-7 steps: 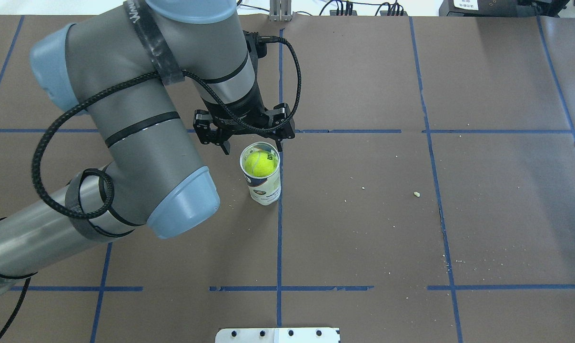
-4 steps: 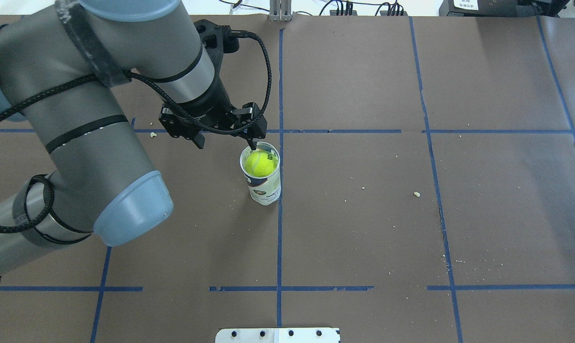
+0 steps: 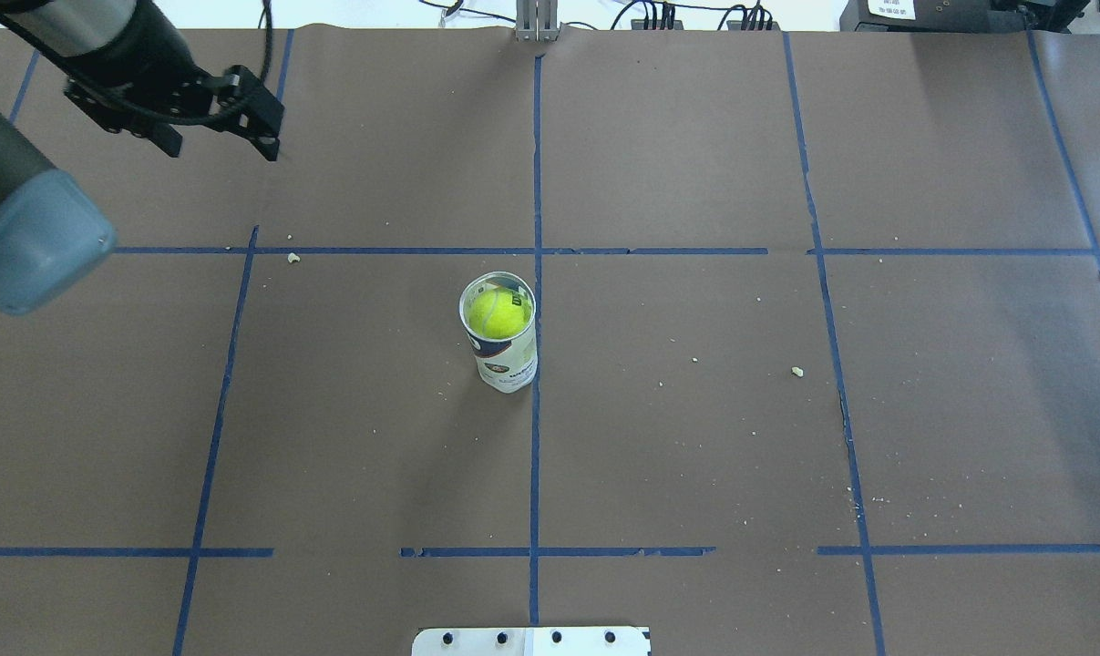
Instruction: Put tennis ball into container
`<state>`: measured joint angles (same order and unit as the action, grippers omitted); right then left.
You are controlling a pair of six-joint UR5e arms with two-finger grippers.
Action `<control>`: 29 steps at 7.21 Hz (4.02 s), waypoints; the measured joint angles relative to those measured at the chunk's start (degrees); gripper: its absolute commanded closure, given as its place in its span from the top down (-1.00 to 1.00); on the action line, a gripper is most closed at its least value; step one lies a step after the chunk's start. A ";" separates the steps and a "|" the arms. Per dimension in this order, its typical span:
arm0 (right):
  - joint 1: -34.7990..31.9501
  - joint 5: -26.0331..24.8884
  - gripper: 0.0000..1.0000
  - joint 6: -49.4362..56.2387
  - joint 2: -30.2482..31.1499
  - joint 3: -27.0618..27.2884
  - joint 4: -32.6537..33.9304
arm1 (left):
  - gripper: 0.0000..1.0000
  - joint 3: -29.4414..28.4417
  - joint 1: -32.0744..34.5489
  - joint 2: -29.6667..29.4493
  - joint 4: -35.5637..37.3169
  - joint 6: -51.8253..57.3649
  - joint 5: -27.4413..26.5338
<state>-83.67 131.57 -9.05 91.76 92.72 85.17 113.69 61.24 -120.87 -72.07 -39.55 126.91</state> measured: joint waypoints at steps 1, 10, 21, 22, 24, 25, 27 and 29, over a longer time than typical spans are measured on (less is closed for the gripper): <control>0.00 0.00 1.00 0.00 0.00 0.00 0.00 | 1.00 -0.18 5.66 6.64 -1.99 8.89 3.82; 0.00 0.00 1.00 0.00 0.00 0.00 0.00 | 1.00 -23.60 26.60 25.92 -8.19 47.07 9.30; 0.02 0.00 1.00 0.00 0.00 0.00 0.00 | 1.00 -19.84 28.67 30.00 -8.71 46.83 9.07; 0.04 0.00 1.00 0.00 0.00 0.00 0.00 | 1.00 -19.95 28.67 30.00 -8.71 46.86 9.06; 0.03 0.00 1.00 0.00 0.00 0.00 0.00 | 1.00 -20.18 28.67 30.00 -8.70 46.88 9.10; 0.03 0.00 1.00 0.00 0.00 0.00 0.00 | 1.00 -20.22 28.70 30.00 -8.70 46.89 9.10; 0.02 0.00 1.00 0.00 0.00 0.00 0.00 | 1.00 -20.29 29.01 29.96 -8.70 46.85 9.14; 0.00 0.00 1.00 0.00 0.00 0.00 0.00 | 1.00 -20.24 29.45 29.98 -8.70 46.84 9.14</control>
<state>-83.67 131.57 -9.05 91.76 92.73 85.17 93.44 90.69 -90.89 -80.77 7.30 136.05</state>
